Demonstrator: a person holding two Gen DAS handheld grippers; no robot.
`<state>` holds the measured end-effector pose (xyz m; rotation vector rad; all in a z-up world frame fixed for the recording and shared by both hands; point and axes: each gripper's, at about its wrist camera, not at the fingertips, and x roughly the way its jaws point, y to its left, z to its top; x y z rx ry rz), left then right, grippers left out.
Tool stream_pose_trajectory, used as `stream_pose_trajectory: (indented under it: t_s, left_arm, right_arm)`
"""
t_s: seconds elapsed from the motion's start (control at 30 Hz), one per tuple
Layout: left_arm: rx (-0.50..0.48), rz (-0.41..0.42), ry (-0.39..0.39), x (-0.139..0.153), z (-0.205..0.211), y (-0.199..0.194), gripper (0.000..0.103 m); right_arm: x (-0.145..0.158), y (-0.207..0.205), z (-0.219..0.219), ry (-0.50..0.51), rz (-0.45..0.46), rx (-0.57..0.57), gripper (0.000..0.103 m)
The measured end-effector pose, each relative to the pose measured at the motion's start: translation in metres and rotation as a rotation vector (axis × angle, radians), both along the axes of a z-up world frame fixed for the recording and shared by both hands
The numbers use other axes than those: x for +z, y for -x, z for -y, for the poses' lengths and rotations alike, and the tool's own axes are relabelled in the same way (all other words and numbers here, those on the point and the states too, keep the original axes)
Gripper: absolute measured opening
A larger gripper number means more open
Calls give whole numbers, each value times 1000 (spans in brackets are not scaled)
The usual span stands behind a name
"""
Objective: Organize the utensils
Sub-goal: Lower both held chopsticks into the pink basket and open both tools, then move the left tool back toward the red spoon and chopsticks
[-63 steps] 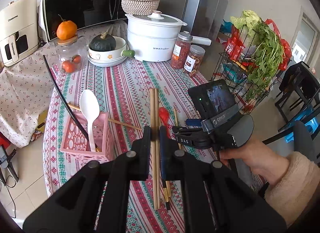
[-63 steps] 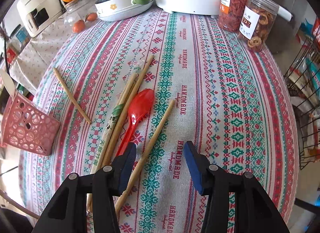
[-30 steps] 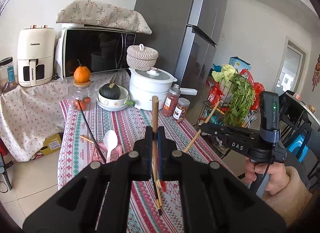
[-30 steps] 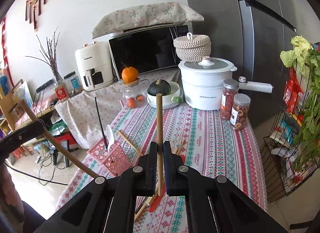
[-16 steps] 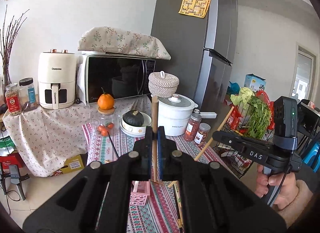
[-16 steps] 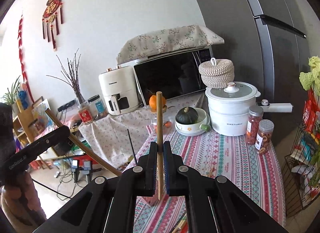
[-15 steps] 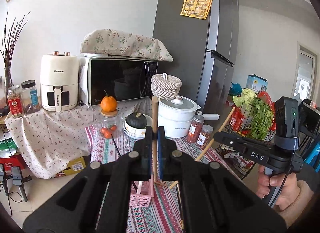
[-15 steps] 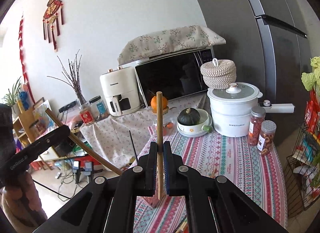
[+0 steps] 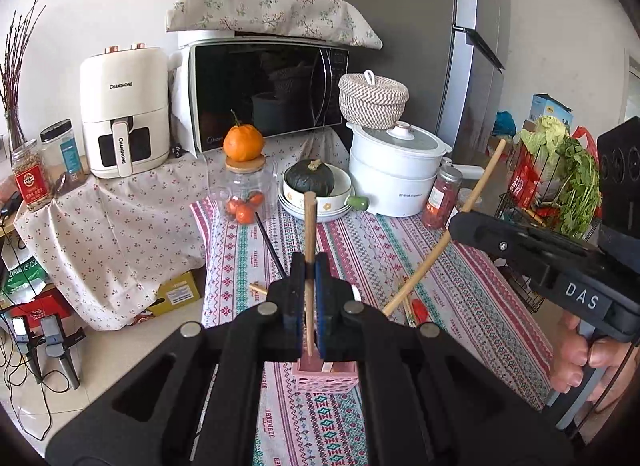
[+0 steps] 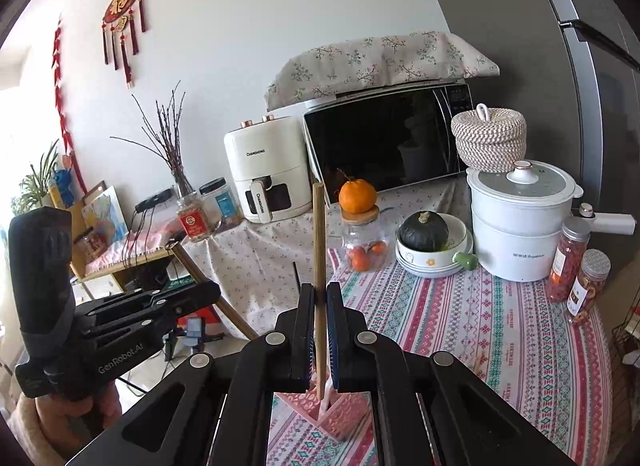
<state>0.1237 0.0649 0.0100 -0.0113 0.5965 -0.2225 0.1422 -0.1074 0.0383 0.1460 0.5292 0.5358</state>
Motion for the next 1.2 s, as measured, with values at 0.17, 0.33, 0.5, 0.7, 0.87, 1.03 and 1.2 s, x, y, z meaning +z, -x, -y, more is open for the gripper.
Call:
stream_pose_trajectory:
  t_s: [0.17, 0.33, 0.5, 0.7, 0.87, 1.03, 1.2]
  left_arm:
    - [-3, -98, 18, -19, -1, -18, 6]
    - [0, -135, 41, -30, -1, -31, 6]
    - [23, -128, 86, -32, -6, -38, 33]
    - [45, -120, 113, -29, -10, -35, 59]
    - [47, -137, 130, -29, -11, -25, 79]
    - [36, -176, 122, -32, -5, -10, 86]
    - [3, -256, 86, -42, 13, 4, 89]
  right_arm:
    - [-29, -14, -8, 27, -77, 21, 6]
    - [-49, -23, -12, 41, -133, 31, 6]
    - [-54, -29, -2, 10, -171, 14, 16]
    - [-42, -28, 26, -42, -167, -33, 42]
    - [-35, -23, 55, -46, -179, -85, 62]
    - [-42, -16, 83, 8, -233, -150, 74]
    - [-60, -7, 99, 121, -329, -197, 82]
